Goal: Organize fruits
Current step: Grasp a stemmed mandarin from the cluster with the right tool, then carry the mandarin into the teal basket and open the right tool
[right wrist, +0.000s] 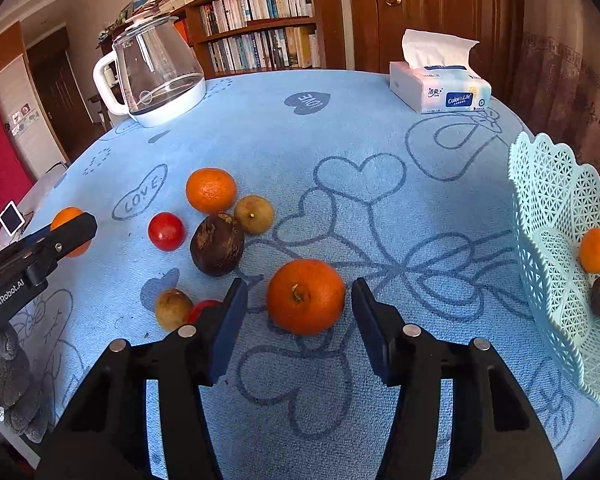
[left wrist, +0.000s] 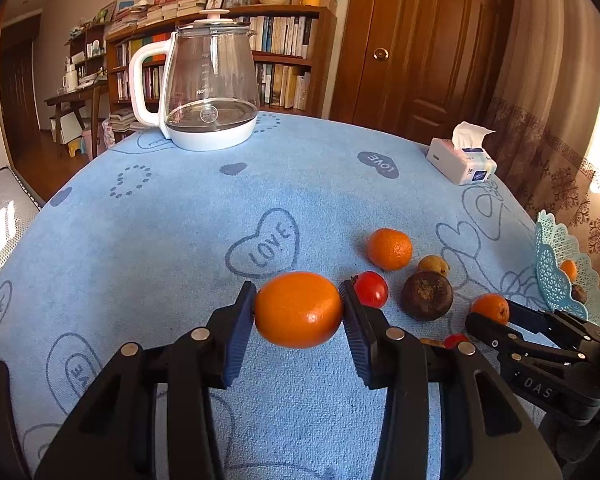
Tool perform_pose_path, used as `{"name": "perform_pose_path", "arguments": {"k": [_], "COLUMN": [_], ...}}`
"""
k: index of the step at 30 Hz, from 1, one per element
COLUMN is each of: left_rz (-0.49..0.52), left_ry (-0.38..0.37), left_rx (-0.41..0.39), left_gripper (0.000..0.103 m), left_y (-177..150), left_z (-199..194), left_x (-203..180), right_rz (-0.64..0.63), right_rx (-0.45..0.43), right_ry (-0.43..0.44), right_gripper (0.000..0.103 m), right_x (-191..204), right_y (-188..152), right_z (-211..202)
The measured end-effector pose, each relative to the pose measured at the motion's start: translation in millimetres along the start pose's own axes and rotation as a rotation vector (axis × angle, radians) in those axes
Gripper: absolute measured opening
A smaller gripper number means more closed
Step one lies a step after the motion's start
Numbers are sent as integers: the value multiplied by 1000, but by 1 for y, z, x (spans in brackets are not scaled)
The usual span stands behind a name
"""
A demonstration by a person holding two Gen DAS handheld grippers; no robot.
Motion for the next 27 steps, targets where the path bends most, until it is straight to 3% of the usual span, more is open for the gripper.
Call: {"name": "perform_pose_path", "arguments": {"k": [6, 14, 27], "left_rz": [-7, -2, 6], "left_ry": [-12, -4, 6], "left_rx": [4, 17, 20], "left_gripper": [43, 43, 43], "left_y": [0, -3, -5], "left_z": [-1, 2, 5], "left_x": [0, 0, 0], "right_rz": [-24, -29, 25], "right_rx": [11, -17, -193], "right_ry": [-45, -30, -19], "right_gripper": [41, 41, 41], "right_x": [0, 2, -8], "right_y": [-2, -3, 22], "right_z": [8, 1, -47]}}
Point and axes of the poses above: each gripper's, at about its wrist camera, not at the fingertips, and z roughly the way its jaws point, x to its left, y to its top, the point moved 8 cm from there along z, roughly the way its jaws point, and after that the axes turned 6 degrees about -y, right-handed, at the moved point
